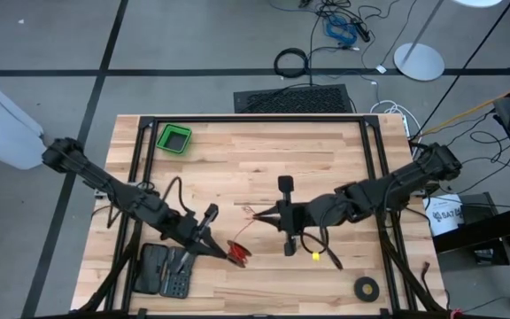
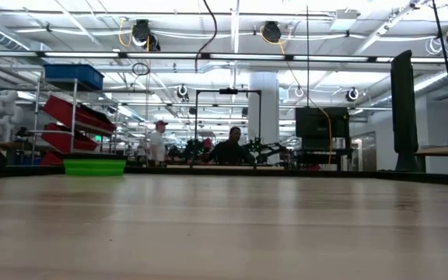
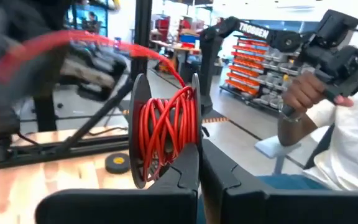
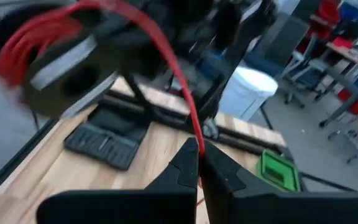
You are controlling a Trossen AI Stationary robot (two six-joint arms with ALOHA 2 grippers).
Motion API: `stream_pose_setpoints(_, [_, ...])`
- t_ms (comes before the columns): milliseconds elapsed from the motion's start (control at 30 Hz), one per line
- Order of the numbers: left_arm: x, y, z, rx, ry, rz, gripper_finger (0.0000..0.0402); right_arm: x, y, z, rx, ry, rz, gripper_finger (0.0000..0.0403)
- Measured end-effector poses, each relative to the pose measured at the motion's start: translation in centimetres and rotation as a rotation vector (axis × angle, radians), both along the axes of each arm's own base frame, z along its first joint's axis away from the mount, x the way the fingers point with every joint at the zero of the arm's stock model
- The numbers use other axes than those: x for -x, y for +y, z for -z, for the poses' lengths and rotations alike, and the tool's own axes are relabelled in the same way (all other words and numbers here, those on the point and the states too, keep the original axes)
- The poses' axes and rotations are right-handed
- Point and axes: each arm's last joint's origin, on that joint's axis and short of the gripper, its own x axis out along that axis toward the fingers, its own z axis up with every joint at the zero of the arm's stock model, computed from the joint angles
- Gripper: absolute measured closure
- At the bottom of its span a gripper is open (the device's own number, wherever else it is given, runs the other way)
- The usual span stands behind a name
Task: Coil cords
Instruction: Coil the red wire into the spool
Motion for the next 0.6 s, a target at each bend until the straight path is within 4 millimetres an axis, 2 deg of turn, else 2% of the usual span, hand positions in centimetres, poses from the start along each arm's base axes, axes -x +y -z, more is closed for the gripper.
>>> stream_pose_setpoints(267, [-1.6, -0.4, 0.7, 0.033, -0.041, 0.1, 0.0401, -0.7, -1.8, -0.1, -0.038, -0.006, 0.022, 0.0403])
stream_pose_setpoints(600, [-3.7, -1.6, -0.1, 0.017, -0.08, 0.189, 0.0401, -3.2, -2.4, 1.7, -0.098, -0.005, -0.023, 0.0403])
